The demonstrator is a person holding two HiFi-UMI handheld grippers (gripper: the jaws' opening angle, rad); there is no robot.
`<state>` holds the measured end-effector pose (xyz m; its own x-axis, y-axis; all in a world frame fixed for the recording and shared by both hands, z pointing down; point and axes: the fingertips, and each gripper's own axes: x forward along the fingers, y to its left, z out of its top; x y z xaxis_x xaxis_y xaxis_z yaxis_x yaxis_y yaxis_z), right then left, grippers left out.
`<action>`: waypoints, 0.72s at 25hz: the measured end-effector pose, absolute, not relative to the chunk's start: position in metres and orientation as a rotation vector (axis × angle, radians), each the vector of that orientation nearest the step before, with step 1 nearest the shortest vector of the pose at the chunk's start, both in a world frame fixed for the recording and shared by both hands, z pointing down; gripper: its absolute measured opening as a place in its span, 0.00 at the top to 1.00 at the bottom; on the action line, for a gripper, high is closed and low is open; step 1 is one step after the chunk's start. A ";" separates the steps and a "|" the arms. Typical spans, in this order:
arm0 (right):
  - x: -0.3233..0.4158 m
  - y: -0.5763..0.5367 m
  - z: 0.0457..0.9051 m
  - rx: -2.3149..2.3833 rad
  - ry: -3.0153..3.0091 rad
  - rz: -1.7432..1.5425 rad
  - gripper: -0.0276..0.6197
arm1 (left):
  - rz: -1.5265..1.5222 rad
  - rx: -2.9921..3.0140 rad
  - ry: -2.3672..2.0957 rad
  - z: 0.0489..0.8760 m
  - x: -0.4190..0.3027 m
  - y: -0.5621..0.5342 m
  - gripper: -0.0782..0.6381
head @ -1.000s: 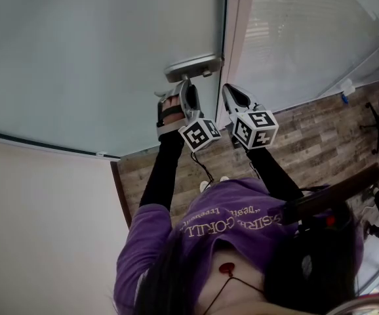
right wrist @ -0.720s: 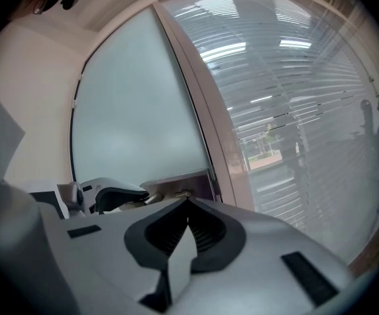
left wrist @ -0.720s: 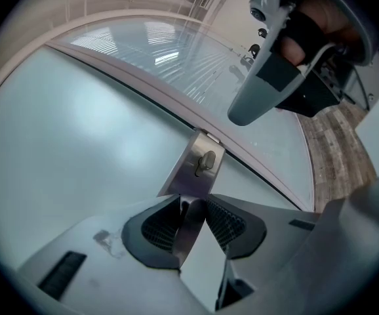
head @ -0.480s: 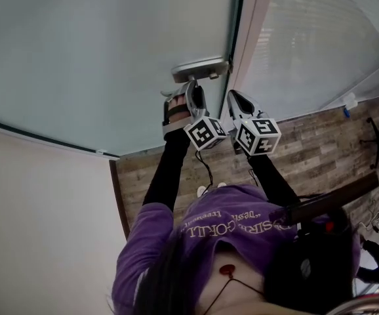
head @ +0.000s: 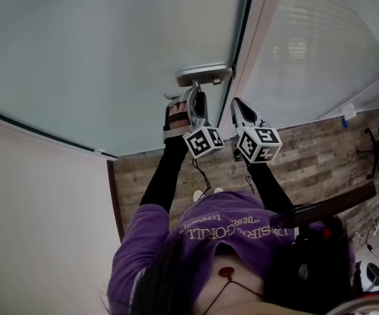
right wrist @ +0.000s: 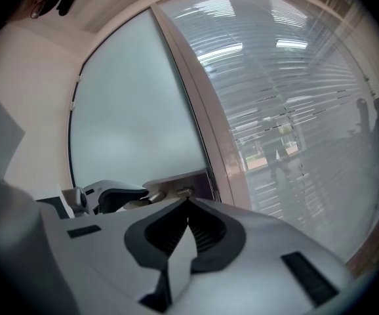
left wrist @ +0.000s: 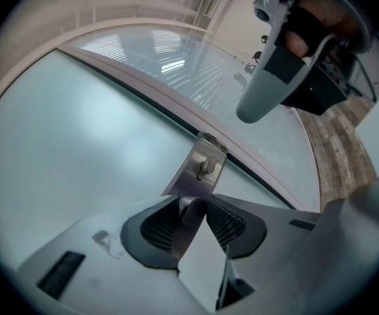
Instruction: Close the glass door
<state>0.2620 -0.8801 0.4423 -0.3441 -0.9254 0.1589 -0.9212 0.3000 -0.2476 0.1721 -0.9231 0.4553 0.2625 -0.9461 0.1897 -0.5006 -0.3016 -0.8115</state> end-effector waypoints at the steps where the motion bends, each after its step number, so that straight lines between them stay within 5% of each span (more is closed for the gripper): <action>1: 0.263 -0.879 0.443 -1.795 2.516 -0.468 0.96 | -0.870 -1.953 1.337 0.454 0.170 -0.920 0.73; 10: 0.267 -0.877 0.441 -1.790 2.483 -0.464 0.96 | -0.320 -2.264 1.901 0.451 0.116 -0.889 0.73; 13: 0.263 -0.874 0.438 -1.780 2.486 -0.448 0.96 | -0.181 -2.425 2.118 0.472 0.095 -0.883 0.89; 18: 0.262 -0.872 0.436 -1.773 2.483 -0.437 0.96 | -0.055 -2.551 2.258 0.494 0.075 -0.876 0.89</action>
<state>0.2619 -0.8718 0.4364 -0.3370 -0.9345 0.1150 -0.9176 0.2986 -0.2625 0.0747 -0.8764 0.4936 0.1365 -0.9707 0.1976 -0.9793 -0.1021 0.1750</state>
